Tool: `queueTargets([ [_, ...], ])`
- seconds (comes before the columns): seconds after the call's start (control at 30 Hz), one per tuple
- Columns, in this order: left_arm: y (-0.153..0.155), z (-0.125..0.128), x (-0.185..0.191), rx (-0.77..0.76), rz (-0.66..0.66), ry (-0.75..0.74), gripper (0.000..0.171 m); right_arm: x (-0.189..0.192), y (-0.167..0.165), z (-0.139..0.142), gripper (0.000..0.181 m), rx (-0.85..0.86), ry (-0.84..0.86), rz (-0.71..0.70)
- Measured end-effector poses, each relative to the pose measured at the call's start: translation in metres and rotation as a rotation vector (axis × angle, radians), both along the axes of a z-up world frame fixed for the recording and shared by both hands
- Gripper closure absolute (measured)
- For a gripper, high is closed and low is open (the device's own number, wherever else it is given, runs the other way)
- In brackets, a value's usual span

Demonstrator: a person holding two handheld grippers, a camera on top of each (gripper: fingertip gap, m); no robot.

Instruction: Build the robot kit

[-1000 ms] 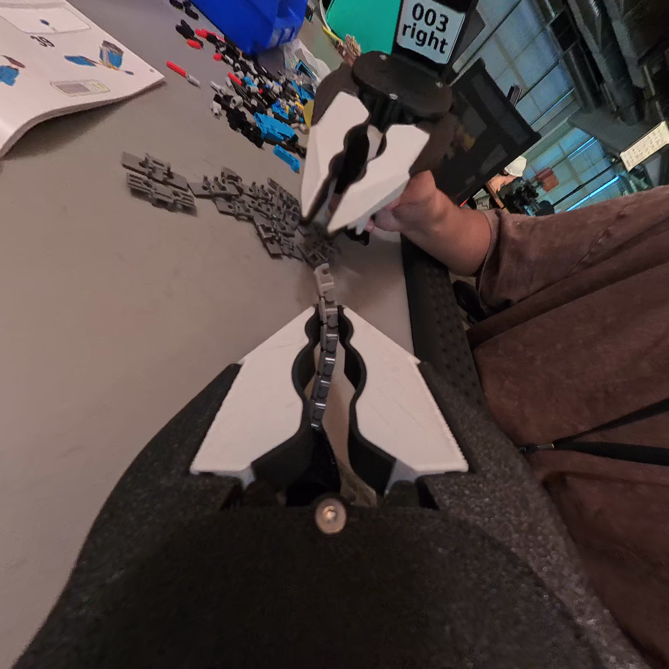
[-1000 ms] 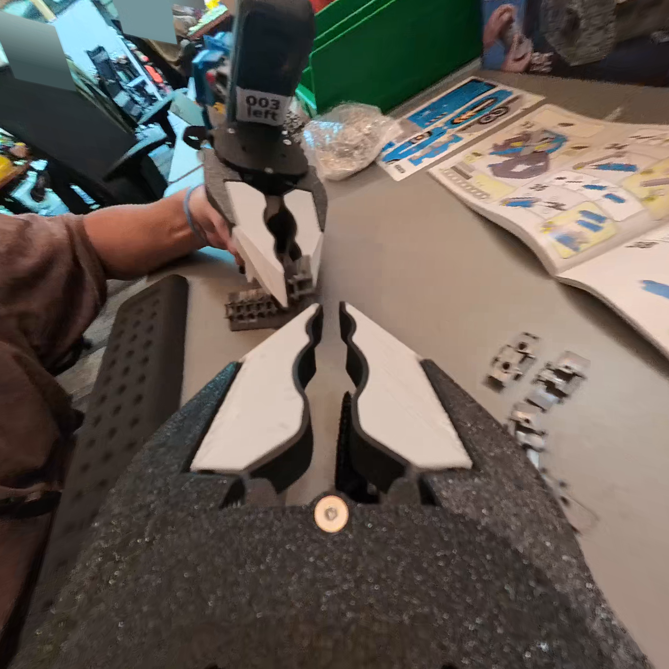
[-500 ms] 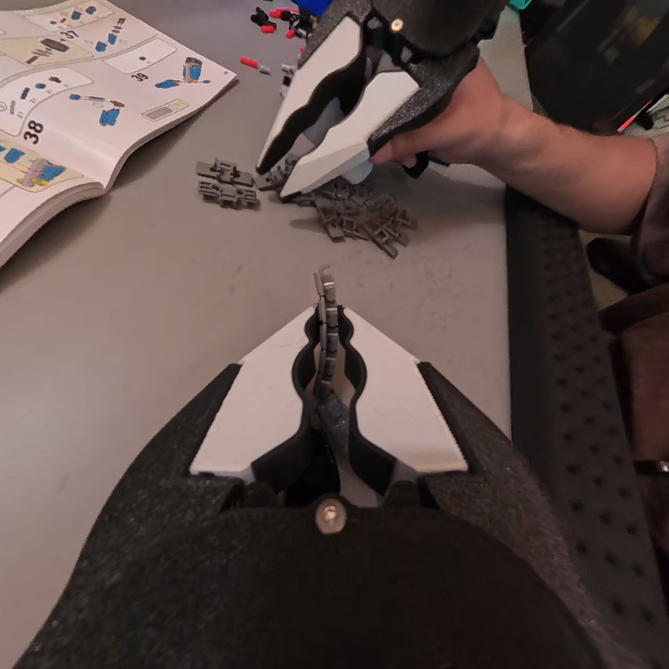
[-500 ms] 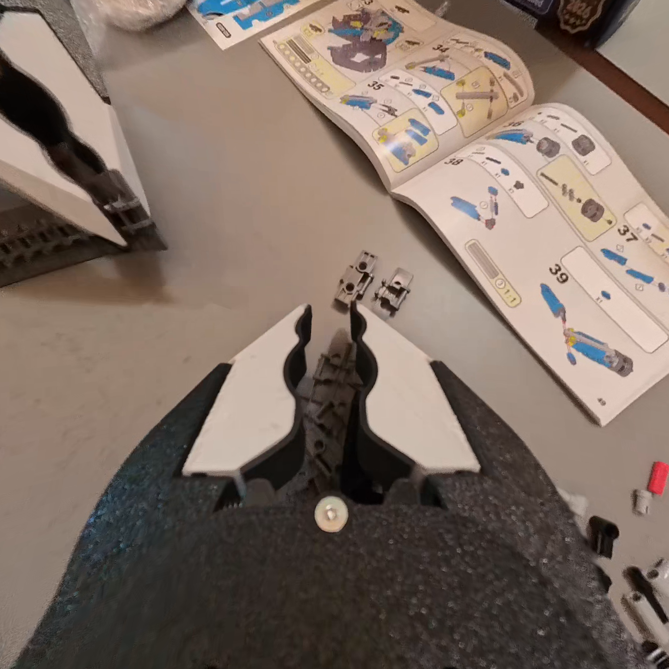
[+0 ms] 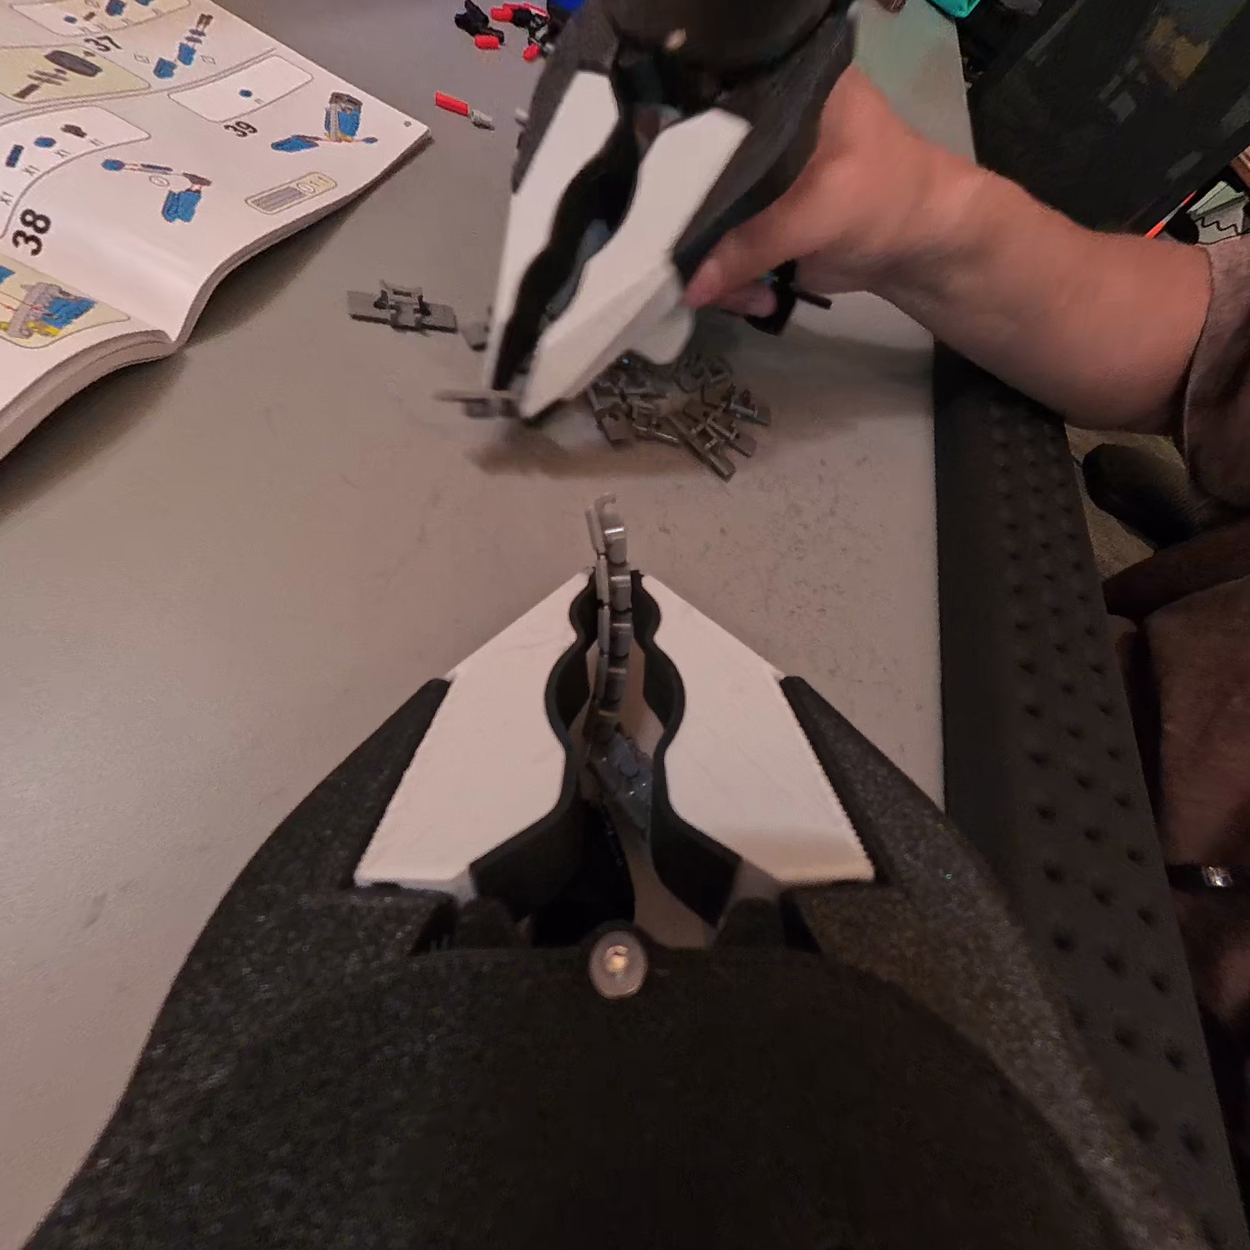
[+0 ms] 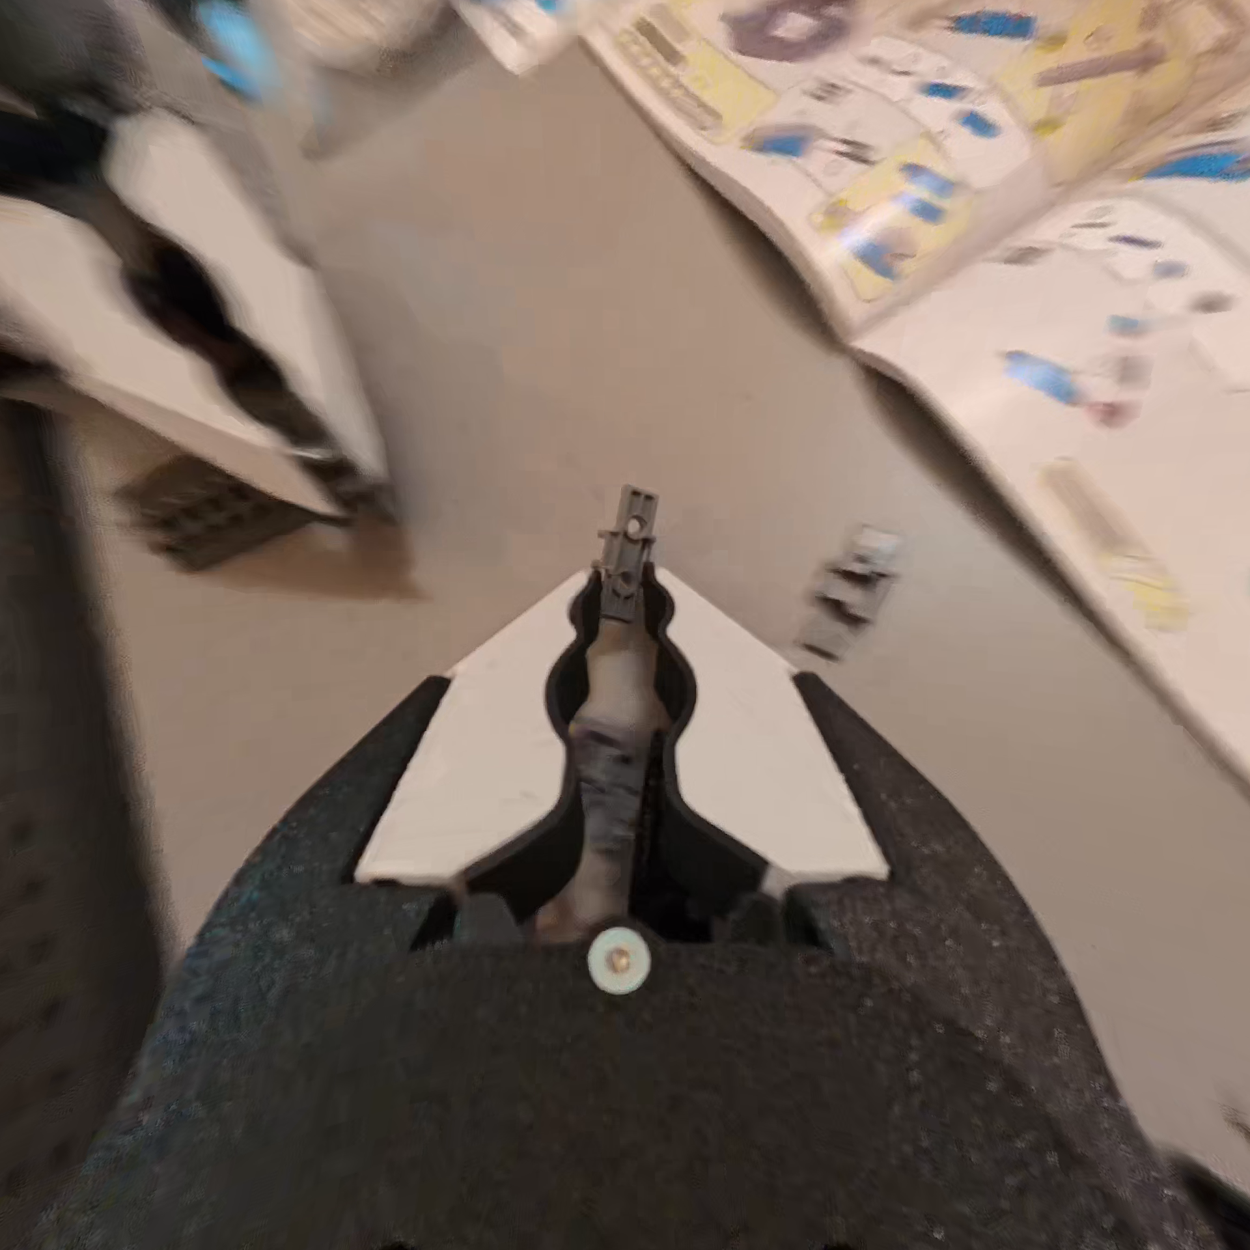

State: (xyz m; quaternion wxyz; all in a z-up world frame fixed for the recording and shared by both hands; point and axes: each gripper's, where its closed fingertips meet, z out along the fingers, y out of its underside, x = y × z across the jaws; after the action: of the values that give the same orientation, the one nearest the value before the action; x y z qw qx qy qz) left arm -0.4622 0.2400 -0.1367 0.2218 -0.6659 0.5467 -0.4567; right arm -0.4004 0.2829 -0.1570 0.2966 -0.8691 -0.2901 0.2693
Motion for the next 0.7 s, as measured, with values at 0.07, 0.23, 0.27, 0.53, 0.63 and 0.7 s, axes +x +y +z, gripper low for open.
queueTargets([
  [0.07, 0.001, -0.002, -0.001, -0.01, 0.005, 0.01, 0.164, -0.034, -0.028, 0.04, 0.169, -0.128, 0.389, 0.134],
  [0.23, -0.005, 0.009, 0.0, -0.133, -0.023, -0.055, 0.164, -0.06, -0.05, 0.048, 0.169, -0.167, 0.531, 0.219],
  [0.27, -0.006, 0.01, 0.001, -0.165, -0.03, -0.062, 0.164, -0.063, -0.049, 0.048, 0.169, -0.142, 0.526, 0.218],
  [0.53, -0.003, 0.013, -0.002, -0.261, -0.021, -0.082, 0.164, -0.063, -0.035, 0.047, 0.17, 0.15, 0.279, 0.193],
  [0.63, -0.002, 0.011, -0.002, -0.256, -0.018, -0.07, 0.164, -0.063, -0.035, 0.043, 0.17, 0.196, 0.203, 0.198],
  [0.7, -0.001, 0.01, -0.002, -0.256, -0.012, -0.068, 0.164, -0.062, -0.033, 0.042, 0.17, 0.269, 0.142, 0.207],
])
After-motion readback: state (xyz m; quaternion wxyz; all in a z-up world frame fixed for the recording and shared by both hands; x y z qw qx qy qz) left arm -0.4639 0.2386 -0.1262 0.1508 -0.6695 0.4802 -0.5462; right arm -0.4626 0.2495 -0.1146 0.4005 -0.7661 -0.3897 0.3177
